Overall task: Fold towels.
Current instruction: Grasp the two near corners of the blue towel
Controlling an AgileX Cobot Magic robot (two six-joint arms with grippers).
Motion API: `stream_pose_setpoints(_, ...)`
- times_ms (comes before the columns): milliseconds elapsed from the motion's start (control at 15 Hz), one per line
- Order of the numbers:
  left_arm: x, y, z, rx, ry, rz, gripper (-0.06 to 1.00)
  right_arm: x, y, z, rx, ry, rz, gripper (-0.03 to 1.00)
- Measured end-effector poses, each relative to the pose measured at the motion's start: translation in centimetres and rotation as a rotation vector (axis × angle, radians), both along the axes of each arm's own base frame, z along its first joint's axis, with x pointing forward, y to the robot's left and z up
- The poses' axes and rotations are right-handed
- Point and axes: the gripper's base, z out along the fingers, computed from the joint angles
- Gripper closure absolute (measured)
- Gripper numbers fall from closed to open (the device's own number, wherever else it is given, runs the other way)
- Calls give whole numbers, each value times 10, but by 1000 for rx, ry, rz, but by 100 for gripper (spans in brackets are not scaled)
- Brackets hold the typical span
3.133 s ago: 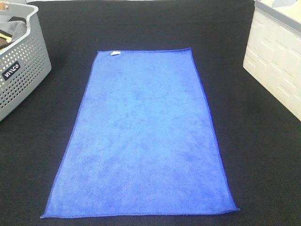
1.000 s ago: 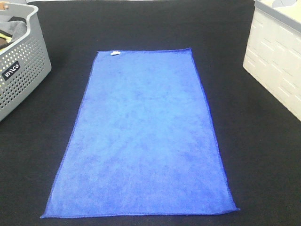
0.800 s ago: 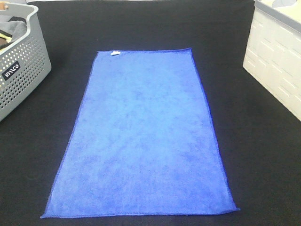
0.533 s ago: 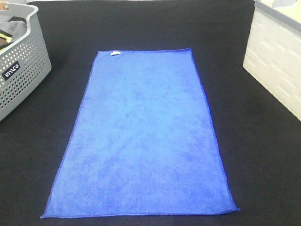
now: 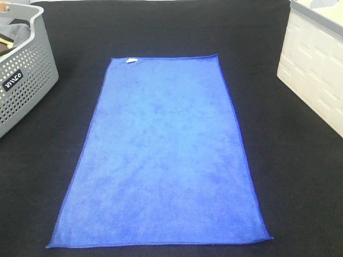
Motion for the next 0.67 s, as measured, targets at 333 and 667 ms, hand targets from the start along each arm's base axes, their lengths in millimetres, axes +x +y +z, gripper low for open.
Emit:
stream_pose_setpoints(333,67,-8,-38,-13,232,-63,20,48,3,-27,43,208,41,21)
stream_pose_setpoints(667,111,-13,-82,-78,347,-39,20,90,10,-62,108,275,120,21)
